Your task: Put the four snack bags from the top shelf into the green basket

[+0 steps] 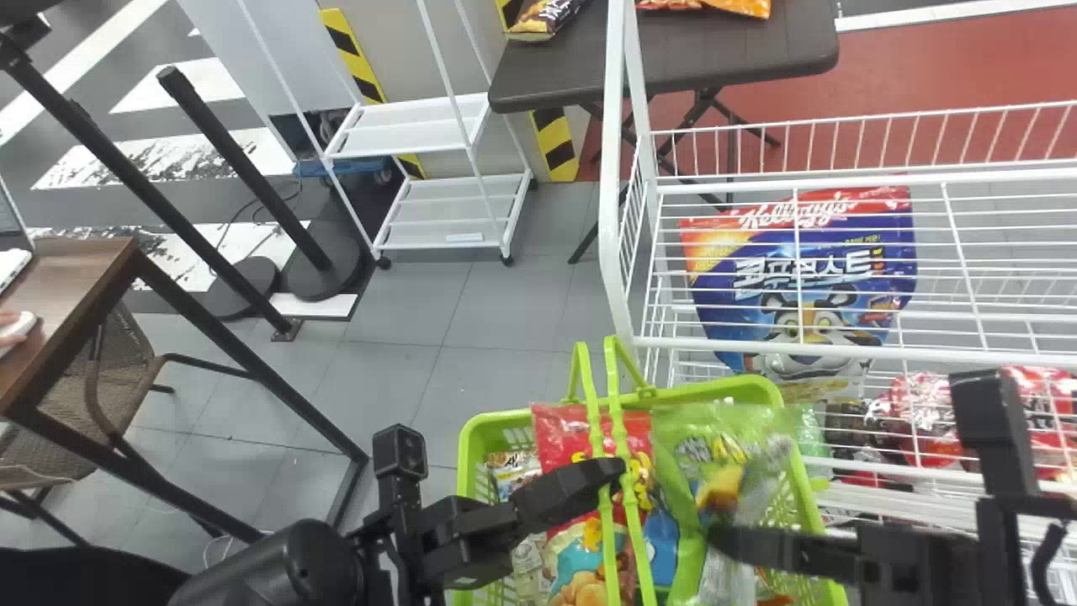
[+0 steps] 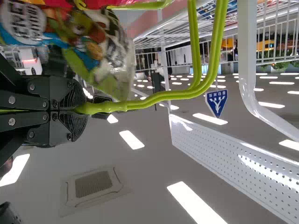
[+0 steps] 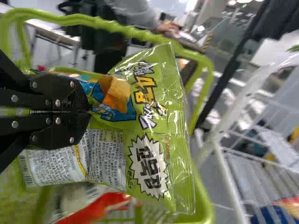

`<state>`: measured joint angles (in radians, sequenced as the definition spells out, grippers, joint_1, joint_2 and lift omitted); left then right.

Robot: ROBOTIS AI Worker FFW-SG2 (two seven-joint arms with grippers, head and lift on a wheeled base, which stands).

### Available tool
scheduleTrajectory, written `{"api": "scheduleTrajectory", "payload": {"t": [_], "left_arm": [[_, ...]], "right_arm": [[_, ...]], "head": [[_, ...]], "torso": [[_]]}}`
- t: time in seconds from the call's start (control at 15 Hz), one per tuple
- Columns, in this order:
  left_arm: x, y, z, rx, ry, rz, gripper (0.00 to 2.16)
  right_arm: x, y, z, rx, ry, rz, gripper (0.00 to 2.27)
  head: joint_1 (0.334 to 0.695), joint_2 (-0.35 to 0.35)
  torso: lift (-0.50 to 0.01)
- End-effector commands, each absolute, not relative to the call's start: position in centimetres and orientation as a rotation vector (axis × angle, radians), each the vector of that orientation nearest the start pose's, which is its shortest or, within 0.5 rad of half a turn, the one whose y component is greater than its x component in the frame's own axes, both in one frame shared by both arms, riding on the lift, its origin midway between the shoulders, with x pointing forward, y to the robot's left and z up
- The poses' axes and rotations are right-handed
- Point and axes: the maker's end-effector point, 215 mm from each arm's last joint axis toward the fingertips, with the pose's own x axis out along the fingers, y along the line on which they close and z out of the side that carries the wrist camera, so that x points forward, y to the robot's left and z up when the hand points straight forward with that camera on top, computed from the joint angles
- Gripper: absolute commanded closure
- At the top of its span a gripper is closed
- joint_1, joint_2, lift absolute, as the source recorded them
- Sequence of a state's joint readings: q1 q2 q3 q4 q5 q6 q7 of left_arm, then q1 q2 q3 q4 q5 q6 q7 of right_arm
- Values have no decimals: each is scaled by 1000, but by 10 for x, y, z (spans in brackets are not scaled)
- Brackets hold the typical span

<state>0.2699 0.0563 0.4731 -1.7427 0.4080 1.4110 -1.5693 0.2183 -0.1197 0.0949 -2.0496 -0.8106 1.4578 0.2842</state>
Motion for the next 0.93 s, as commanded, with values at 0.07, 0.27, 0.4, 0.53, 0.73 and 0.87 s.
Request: {"api": "scheduleTrajectory", "payload": {"t": [0.07, 0.27, 0.4, 0.53, 0.73, 0.87], "left_arm": [[289, 178, -382, -1424, 628, -1072, 2145], [289, 179, -382, -1424, 628, -1069, 2145], [288, 178, -383, -1425, 630, -1070, 2145], [288, 178, -383, -1425, 630, -1070, 2148], [287, 179, -383, -1428, 629, -1066, 2145], [287, 177, -383, -1427, 631, -1071, 2145]], "right_arm": [[264, 8, -440, 535, 1182, 941, 29], [312, -21, -410, 561, 1025, 882, 46], [355, -37, -376, 610, 860, 869, 43], [372, -57, -356, 696, 791, 873, 43], [437, -135, -350, 639, 527, 637, 43], [480, -198, -352, 364, 278, 391, 43]], "head": [[695, 350], [695, 350], [695, 329], [695, 281], [695, 198], [695, 115]], "torso": [[0], [0], [0], [0], [0], [0]]}}
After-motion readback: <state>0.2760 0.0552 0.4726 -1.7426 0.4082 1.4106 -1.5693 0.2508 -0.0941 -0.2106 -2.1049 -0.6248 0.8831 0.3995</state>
